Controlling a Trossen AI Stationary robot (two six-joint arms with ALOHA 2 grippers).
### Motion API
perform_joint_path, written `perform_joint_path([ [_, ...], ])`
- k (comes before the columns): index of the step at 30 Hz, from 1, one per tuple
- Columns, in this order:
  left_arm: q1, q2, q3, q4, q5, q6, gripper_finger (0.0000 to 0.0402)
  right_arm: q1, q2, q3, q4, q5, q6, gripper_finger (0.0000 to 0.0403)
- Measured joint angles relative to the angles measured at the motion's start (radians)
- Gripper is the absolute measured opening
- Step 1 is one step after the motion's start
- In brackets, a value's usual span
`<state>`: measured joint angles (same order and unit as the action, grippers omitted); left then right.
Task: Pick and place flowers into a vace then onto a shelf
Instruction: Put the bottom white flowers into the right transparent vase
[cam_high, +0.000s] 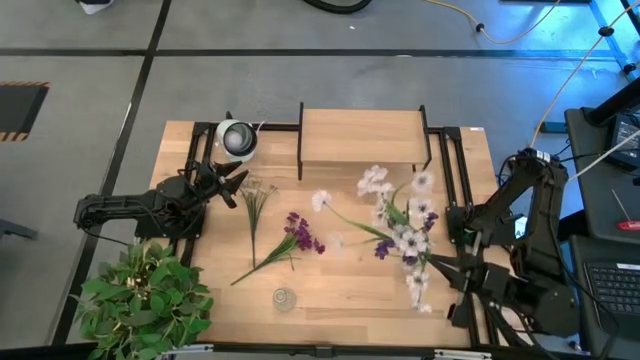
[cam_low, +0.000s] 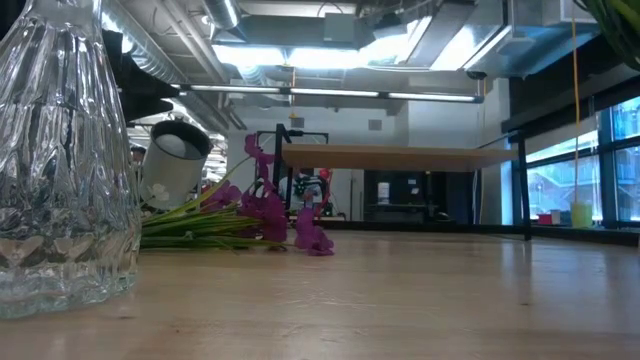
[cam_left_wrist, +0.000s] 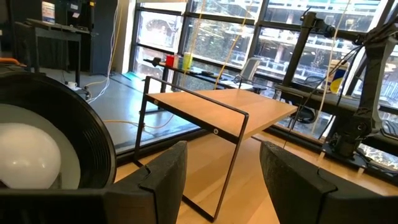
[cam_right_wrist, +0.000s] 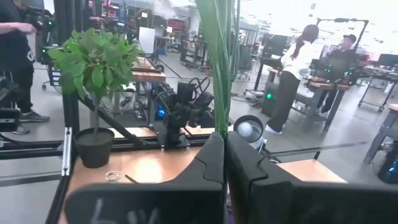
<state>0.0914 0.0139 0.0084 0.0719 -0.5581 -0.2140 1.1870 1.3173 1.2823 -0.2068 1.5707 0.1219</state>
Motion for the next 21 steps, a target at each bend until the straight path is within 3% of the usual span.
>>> perform_joint_path([
  [14,0.000,0.000,0.000,0.000,0.000,0.000,0.0196,0.059,-0.150,0.000,-0.019,0.000,-0.028,0.0002],
  [21,0.000,0.000,0.000,0.000,-0.021,0.000,0.0196,0.137,-0.270,0.000,-0.190,-0.056,0.074,0.0002],
])
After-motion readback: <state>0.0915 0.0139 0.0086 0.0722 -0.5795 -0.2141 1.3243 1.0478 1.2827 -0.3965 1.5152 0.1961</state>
